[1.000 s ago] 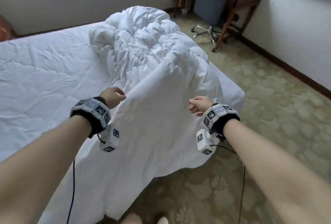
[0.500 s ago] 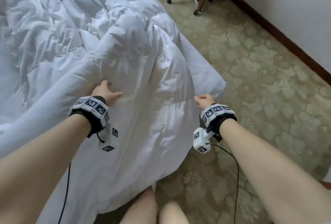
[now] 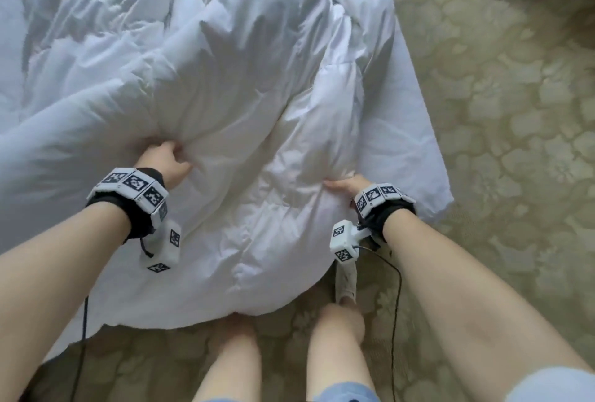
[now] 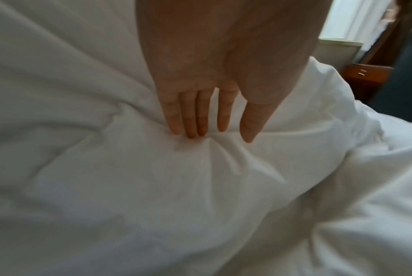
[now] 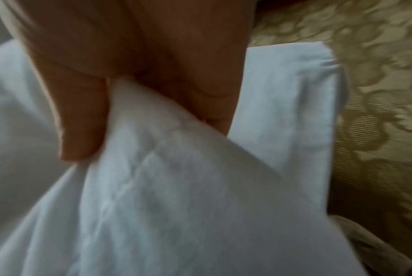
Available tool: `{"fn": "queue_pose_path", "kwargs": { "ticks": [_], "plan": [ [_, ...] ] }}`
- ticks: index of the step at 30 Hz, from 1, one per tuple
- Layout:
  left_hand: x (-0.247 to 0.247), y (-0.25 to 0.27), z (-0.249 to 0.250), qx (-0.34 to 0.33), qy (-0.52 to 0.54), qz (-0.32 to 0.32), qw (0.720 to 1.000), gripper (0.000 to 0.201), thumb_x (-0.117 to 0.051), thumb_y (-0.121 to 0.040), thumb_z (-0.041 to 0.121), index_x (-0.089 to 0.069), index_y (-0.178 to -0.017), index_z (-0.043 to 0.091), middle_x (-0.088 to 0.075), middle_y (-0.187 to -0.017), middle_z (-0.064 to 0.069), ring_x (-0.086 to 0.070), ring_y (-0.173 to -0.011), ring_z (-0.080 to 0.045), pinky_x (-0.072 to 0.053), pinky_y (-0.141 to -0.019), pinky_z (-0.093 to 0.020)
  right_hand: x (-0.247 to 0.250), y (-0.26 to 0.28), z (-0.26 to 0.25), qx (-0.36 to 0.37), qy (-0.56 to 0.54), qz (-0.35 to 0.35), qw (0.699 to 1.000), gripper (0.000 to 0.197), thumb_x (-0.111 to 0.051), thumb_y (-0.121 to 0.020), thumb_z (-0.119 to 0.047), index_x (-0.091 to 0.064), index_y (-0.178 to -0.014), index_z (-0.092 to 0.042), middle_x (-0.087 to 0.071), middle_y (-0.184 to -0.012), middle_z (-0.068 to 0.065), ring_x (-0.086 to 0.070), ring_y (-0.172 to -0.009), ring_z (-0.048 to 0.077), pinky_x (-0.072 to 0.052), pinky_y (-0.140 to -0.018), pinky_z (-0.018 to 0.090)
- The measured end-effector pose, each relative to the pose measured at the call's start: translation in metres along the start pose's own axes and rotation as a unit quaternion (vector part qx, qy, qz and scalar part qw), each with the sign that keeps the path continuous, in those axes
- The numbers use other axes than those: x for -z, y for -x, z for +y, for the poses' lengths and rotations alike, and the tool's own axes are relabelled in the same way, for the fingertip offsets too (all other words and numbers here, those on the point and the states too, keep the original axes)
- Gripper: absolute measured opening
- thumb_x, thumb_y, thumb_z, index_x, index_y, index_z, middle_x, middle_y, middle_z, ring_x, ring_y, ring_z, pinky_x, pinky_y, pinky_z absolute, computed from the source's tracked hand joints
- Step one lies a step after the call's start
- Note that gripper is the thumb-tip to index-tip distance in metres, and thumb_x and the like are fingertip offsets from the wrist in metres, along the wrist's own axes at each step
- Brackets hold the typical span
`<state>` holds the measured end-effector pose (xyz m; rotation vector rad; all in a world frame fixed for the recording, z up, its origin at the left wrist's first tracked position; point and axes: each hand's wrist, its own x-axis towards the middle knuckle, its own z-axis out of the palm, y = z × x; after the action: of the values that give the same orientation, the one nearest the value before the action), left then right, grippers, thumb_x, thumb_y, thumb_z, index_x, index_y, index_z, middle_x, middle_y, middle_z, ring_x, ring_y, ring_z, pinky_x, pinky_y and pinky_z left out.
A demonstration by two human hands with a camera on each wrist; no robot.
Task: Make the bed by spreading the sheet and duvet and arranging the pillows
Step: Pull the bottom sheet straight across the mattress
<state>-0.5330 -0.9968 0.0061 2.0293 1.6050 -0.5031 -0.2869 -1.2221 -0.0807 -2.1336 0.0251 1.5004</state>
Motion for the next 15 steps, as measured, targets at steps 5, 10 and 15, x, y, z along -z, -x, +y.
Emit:
{"fn": "queue_pose_path", "kwargs": {
  "ticks": [5,10,15],
  "plan": [
    [-0.011,0.056,0.036,0.081,0.052,0.003,0.995,0.049,-0.062,-0.087,0.027,-0.049,-0.129,0.006,-0.054,-0.129,-0.023,-0.052,-0.118,-0.037,-0.041,-0.095,-0.035,0.049,0.05,-0.032,0.072,0.054,-0.092,0.992,0.05,-0.077,-0.074,-0.011,-0.06,-0.116,0.01,-0.065,-0.086,0.007,-0.061,-0.076,0.019,-0.052,-0.083,0.029],
    [-0.001,0.105,0.091,0.071,0.073,0.005,0.995,0.047,-0.06,-0.088,0.03,-0.049,-0.13,0.01,-0.052,-0.134,-0.018,-0.05,-0.121,-0.034,-0.038,-0.099,-0.034,0.126,0.106,-0.045,0.132,0.098,-0.097,0.982,0.034,-0.068,-0.083,-0.009,-0.06,-0.115,-0.001,-0.055,-0.073,-0.001,-0.048,-0.06,0.006,-0.039,-0.037,0.005],
    [0.006,0.162,0.152,0.027,0.132,0.05,0.99,0.045,-0.063,-0.087,0.024,-0.052,-0.126,0.003,-0.057,-0.126,-0.02,-0.054,-0.116,-0.034,-0.042,-0.099,-0.035,0.203,0.146,-0.039,0.15,0.128,-0.072,0.978,0.032,-0.073,-0.078,-0.017,-0.06,-0.102,-0.001,-0.057,-0.073,0.0,-0.054,-0.063,0.011,-0.043,-0.05,0.018]
  ]
}}
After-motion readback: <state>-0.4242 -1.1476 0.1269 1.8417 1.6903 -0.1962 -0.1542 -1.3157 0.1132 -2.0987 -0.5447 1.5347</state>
